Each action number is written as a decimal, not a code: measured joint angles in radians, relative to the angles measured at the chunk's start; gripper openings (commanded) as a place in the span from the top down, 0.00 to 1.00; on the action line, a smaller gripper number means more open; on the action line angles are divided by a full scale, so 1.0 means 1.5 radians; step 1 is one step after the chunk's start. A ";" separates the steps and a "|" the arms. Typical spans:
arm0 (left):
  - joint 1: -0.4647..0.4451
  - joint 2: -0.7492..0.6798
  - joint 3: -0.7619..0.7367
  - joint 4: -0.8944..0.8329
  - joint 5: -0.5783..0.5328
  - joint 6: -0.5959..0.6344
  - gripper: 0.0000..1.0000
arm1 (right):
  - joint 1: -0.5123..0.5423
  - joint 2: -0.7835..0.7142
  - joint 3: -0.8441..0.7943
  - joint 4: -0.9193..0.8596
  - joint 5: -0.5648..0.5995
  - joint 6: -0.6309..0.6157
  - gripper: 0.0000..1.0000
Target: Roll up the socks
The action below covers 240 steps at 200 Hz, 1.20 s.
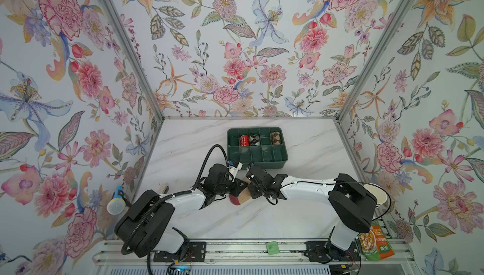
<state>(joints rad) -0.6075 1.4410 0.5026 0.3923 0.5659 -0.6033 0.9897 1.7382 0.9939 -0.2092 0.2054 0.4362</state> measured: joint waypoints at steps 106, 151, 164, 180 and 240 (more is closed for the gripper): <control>0.000 0.062 0.002 0.108 -0.019 -0.043 0.87 | 0.013 0.000 0.000 0.002 0.007 -0.009 0.93; -0.004 0.118 0.016 0.144 -0.018 -0.052 0.89 | 0.013 0.000 0.000 0.002 0.005 -0.010 0.93; -0.005 0.128 0.017 0.153 -0.018 -0.053 0.93 | 0.013 0.000 0.000 0.002 0.005 -0.011 0.93; -0.006 0.140 0.022 0.157 -0.018 -0.054 1.00 | 0.013 0.000 0.000 0.002 0.005 -0.012 0.92; -0.007 0.173 0.025 0.180 -0.018 -0.057 1.00 | 0.012 0.000 0.000 0.000 -0.003 -0.015 0.89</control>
<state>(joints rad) -0.6182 1.7008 0.5400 0.6621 0.5396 -0.6888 1.0084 1.7382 0.9936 -0.2092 0.2016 0.4141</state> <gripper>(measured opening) 0.048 0.188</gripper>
